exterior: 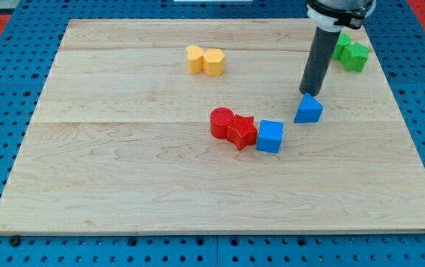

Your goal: Move blue triangle to the blue cube

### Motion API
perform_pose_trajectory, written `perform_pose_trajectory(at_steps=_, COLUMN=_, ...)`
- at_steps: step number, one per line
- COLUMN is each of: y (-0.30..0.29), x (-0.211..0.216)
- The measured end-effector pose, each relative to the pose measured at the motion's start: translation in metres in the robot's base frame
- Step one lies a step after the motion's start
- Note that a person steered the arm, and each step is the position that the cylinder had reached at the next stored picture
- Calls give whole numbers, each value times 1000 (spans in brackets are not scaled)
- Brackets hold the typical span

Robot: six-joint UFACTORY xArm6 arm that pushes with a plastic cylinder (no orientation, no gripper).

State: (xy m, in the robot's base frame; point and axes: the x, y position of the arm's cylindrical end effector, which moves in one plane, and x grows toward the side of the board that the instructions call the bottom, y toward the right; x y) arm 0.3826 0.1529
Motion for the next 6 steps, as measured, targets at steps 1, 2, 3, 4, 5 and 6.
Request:
perform_pose_trajectory(at_steps=1, y=8, x=0)
perform_pose_trajectory(at_steps=2, y=34, x=2)
perform_pose_trajectory(at_steps=3, y=38, x=19)
perform_pose_trajectory(at_steps=4, y=24, x=32)
perform_pose_trajectory(at_steps=5, y=-6, x=46)
perform_pose_trajectory(at_steps=6, y=-39, x=63)
